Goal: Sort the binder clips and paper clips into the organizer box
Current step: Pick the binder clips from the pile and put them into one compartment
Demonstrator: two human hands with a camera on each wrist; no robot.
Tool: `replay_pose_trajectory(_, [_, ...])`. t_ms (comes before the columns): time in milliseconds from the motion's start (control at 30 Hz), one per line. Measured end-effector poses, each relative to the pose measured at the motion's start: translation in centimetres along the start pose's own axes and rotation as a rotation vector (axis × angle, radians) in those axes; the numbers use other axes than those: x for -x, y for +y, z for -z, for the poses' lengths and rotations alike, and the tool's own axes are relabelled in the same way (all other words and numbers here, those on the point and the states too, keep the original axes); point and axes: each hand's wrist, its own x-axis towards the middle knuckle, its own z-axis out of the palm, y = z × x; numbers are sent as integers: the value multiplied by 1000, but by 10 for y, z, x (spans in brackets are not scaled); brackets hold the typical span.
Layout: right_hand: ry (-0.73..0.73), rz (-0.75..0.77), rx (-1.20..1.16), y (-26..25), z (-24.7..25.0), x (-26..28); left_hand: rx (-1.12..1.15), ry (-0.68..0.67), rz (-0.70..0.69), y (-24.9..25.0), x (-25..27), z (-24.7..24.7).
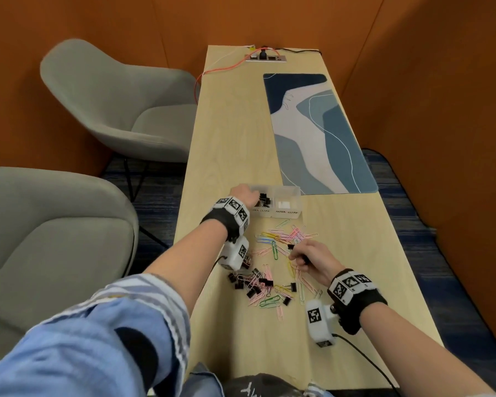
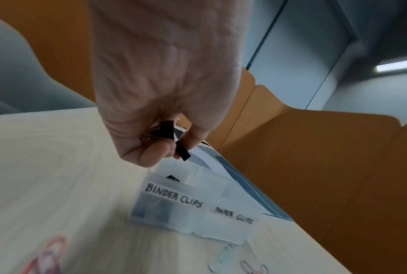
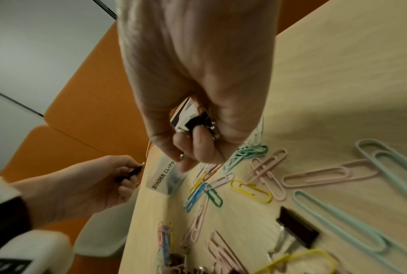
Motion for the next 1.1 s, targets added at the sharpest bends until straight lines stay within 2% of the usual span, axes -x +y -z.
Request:
replay_pose_trajectory(167, [-35,-46,-44,-28,-8,-12,38,-52,53,8,-19,5])
replay_pose_trajectory(400, [-56,-97,-136,-85,-35,-50,408,-121,105,0,-40,2])
replay_pose_trajectory(500, [-12,-123,-211,-103,-52,-67,543,-70,117,-1,-25,11])
replay_pose_trajectory(600, [-1,-88,-104,-108,-65,-84,565,3,51,-17,-7,18])
replay_pose_trajectory(733, [-25,41,92,-105,-74,-92,456,85,-19,-50,24,20])
replay_pose_trajectory(833, [3,97,189,-103,-71,-82,342,68,-64,-71,45,12])
replay_pose_trajectory(933, [50,227,344,-93,-67,-58,126,40,-162,-86,62,-5])
replay_pose_trajectory(1000, [-5,267,465,-74,-58,-39,-26,14,-244,-95,71,-19])
replay_pose_trajectory(1100, [-114,317,804,-35,-35,-15,-270,-23,-380,-101,81,-38])
